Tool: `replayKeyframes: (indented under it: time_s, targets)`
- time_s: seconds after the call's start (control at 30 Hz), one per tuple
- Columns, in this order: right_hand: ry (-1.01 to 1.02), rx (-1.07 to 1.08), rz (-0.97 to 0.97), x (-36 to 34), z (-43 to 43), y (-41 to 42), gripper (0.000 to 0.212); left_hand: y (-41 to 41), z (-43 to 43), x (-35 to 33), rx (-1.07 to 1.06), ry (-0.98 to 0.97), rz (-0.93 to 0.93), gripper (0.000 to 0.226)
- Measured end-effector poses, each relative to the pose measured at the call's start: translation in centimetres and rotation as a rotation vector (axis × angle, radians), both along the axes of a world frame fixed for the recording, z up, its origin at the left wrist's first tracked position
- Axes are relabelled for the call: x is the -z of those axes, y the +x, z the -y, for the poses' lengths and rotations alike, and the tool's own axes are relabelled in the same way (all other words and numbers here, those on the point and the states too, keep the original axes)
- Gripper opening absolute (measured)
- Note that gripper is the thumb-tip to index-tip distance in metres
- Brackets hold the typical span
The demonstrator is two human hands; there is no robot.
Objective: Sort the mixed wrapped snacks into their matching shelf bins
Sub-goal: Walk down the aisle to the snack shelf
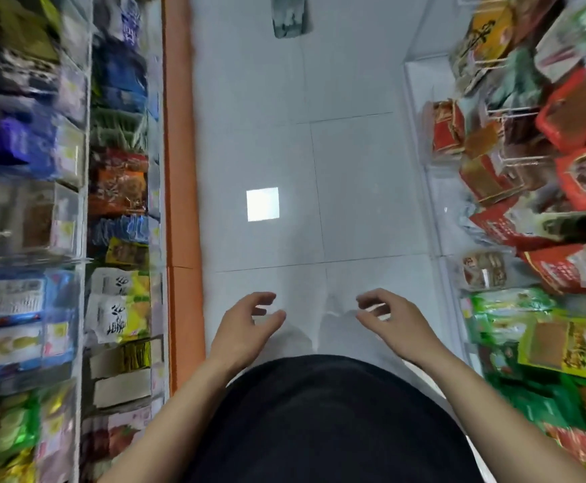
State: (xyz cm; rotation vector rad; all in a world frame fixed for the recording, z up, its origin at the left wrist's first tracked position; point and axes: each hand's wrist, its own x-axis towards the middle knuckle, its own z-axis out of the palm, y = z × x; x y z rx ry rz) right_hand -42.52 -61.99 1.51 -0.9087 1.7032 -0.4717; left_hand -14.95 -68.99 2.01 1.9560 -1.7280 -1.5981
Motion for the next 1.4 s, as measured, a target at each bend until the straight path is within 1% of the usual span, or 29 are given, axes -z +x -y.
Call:
replayKeyframes:
  time_s: [0.17,0.27,0.33,0.47,0.57,0.7,0.83,0.9,1.0,1.13,1.27,1.4]
  targets:
    - [-0.02,-0.103,0.004,-1.0,13.1,-1.2,0.018,0.6,7.9,-0.8,-0.096,0.023,0.02,0.029]
    - [-0.037,-0.158,0.0,-0.6,21.4,-1.0,0.02,1.0,14.1,0.4,-0.154,0.014,0.043,0.033]
    - [-0.04,-0.18,-0.006,-0.1,26.6,-0.8,0.023,0.9,18.7,1.3,-0.156,0.023,0.041,0.037]
    - [-0.018,-0.166,-0.037,-0.4,35.3,-1.7,0.023,-0.7,29.7,1.5,-0.089,0.026,0.024,0.043]
    - [-0.006,-0.109,-0.039,-1.0,40.6,-3.7,0.021,-3.1,38.3,0.7,-0.012,-0.001,-0.007,0.047]
    - [0.023,-0.046,-0.063,-1.0,46.9,-7.4,0.025,-7.7,49.0,-0.3,0.066,-0.02,-0.035,0.054]
    - [0.044,-0.018,-0.065,0.8,54.6,-12.1,0.026,-13.1,58.7,0.2,0.097,-0.039,-0.038,0.064]
    - [0.048,-0.019,-0.056,1.7,59.1,-14.5,0.025,-15.4,63.1,0.7,0.088,-0.029,-0.021,0.057]
    - [0.041,-0.049,-0.047,1.6,66.7,-17.8,0.023,-17.5,68.4,0.4,0.006,-0.012,0.004,0.042]
    - [-0.014,-0.118,-0.064,0.2,77.3,-20.2,0.018,-18.5,74.1,-1.0,-0.069,0.012,0.021,0.032]
    - [-0.047,-0.196,-0.05,-0.1,87.9,-20.4,0.018,-18.4,80.5,-0.9,-0.149,0.026,0.039,0.036]
    - [-0.042,-0.252,-0.05,0.7,98.2,-19.9,0.018,-18.4,88.8,0.5,-0.202,0.022,0.048,0.038]
